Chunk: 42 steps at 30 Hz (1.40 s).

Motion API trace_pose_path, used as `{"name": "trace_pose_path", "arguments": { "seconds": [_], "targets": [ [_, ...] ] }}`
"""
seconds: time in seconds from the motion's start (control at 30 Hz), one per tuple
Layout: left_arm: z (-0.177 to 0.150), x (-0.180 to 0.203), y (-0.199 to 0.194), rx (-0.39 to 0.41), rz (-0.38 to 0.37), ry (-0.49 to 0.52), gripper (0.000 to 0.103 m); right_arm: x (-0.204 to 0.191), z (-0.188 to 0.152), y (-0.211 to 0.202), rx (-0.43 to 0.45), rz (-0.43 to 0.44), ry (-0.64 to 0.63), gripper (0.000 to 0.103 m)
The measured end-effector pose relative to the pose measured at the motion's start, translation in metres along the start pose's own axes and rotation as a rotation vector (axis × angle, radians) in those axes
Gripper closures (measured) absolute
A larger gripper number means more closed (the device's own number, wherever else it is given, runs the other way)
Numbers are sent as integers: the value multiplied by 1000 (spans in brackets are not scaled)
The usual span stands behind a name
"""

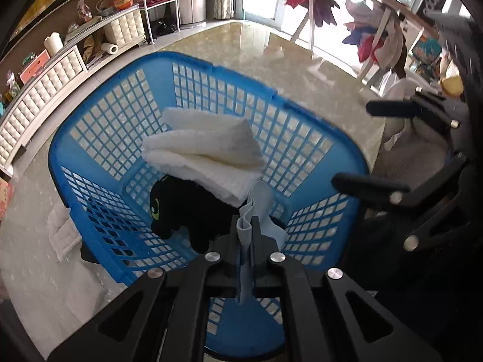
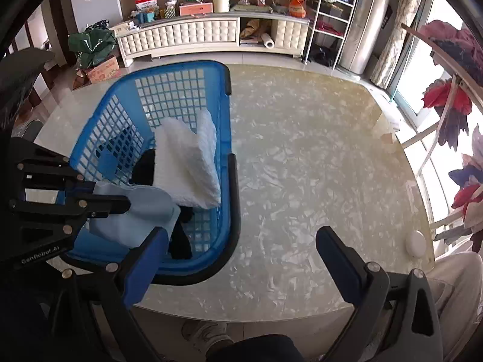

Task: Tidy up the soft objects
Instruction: 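Carry the light blue cloth over the basket and open the left gripper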

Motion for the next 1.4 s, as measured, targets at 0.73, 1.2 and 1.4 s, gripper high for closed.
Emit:
{"name": "trace_pose_path", "arguments": {
  "seconds": [0.73,1.2,1.4],
  "targets": [
    [-12,-8,13,-70,81,87,97,-1,-1,1,-15,11,-16,5],
    [-6,-23,-3,-18,114,61,37,-2,2,1,-9,27,-14,5],
    [-10,-31,-29,38,135,43,19,-12,8,-2,6,33,-27,5]
  ]
}}
Point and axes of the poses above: each gripper's, at about its wrist camera, not at the fingertips, and y roughly the way its jaws point, x to its right, z to its top, the point moved 5 cm from there along y, roughly the way its jaws point, and after that the axes turned 8 degrees about z, right-handed, at the moved point
